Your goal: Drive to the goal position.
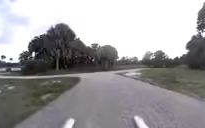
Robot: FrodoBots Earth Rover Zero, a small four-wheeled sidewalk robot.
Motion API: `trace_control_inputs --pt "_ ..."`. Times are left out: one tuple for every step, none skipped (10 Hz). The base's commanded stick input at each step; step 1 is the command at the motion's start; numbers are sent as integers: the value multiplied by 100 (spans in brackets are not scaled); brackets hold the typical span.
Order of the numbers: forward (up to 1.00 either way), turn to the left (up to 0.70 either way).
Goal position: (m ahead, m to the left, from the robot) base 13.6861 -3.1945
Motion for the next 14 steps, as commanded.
trace_control_inputs --pt "85 0" --pt "85 0" --pt "85 0" --pt "85 0" --pt "85 0" --pt "85 0" --pt "85 0" --pt "85 0" --pt "85 0" --pt "85 0" --pt "85 0" --pt "85 0" --pt "85 0" --pt "85 0"
